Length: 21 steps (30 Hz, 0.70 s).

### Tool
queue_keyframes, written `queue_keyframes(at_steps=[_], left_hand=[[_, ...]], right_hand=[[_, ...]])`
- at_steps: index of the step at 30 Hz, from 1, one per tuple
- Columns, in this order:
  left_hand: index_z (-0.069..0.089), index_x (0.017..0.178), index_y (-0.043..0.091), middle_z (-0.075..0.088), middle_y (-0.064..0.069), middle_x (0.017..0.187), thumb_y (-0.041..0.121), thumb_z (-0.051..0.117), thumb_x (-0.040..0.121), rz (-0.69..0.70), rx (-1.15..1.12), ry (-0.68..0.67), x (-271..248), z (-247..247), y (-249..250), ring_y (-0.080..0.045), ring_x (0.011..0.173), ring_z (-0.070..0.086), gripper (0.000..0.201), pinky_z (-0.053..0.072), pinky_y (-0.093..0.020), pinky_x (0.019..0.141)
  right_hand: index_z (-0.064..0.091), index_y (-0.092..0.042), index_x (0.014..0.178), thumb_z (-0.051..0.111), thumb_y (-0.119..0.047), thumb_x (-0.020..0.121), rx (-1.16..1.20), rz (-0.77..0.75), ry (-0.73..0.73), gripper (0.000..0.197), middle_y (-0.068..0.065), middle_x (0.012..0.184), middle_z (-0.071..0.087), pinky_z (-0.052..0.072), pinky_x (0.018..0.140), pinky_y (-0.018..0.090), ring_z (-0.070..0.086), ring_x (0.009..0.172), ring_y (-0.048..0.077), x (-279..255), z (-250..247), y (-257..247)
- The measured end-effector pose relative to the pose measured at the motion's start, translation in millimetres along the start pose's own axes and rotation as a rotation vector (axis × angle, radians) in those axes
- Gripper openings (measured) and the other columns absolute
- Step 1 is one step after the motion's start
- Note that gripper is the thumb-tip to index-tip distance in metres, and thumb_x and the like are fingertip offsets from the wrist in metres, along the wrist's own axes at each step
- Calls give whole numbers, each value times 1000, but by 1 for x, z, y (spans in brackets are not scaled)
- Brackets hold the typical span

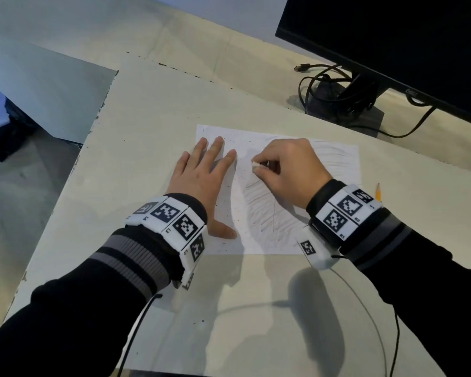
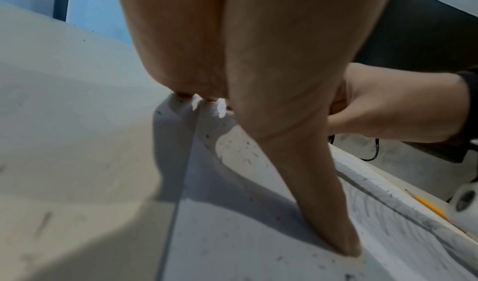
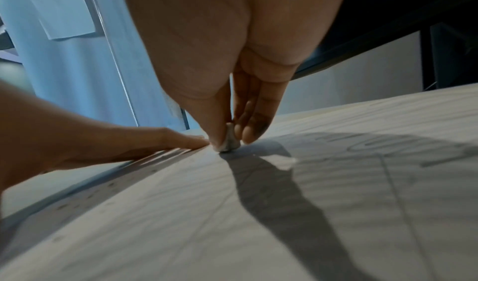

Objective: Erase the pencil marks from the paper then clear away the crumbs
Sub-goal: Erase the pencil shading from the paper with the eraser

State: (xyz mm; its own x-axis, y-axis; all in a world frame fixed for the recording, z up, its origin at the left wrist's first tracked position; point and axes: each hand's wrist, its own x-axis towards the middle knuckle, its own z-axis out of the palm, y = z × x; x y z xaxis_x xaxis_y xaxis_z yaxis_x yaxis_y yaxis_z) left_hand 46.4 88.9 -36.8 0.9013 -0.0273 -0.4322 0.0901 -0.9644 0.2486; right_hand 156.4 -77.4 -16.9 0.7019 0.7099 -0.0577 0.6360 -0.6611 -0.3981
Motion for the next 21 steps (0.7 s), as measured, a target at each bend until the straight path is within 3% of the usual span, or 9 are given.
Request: queue_keyframes(at_steps=[4,9,14,18,21], left_hand=[[-20,154,25,-33,-2,159,75,78,55,2,10,-9,0,0,0,-26,147,-27,148,-11,-42,118],[-20,154,25,-33,-2,158,75,78,56,1,10,-20,0,-1,0,-26,147,-27,147,-11,-42,119],[-22,153,25,-34,-2,158,77,77,54,6,17,-19,1,0,0,-26,147,-28,149,-11,-42,119],[-21,153,26,-32,-2,159,77,77,54,6,8,-14,0,0,-1,-26,147,-27,148,-10,-43,119],[-22,153,26,-32,-2,159,78,76,54,7,17,-19,1,0,0,-27,148,-26,149,-10,-43,119]], right_hand=[[78,-17,96,76,-22,83,28,-106,-91,14,-6,89,71,48,78,21,59,79,5,-16,7,-11],[78,-16,95,75,-21,84,2,-28,-13,13,-3,89,71,54,79,33,63,82,14,-8,1,-6],[77,-18,98,74,-21,84,10,-111,-181,14,-6,91,71,52,77,28,62,80,10,-27,5,-21],[78,-19,96,72,-23,86,8,-37,-82,12,-5,89,71,54,78,34,63,82,13,-20,4,-15],[77,-19,98,73,-21,86,41,-92,-142,13,-8,90,70,53,76,28,62,80,8,-34,8,-24]])
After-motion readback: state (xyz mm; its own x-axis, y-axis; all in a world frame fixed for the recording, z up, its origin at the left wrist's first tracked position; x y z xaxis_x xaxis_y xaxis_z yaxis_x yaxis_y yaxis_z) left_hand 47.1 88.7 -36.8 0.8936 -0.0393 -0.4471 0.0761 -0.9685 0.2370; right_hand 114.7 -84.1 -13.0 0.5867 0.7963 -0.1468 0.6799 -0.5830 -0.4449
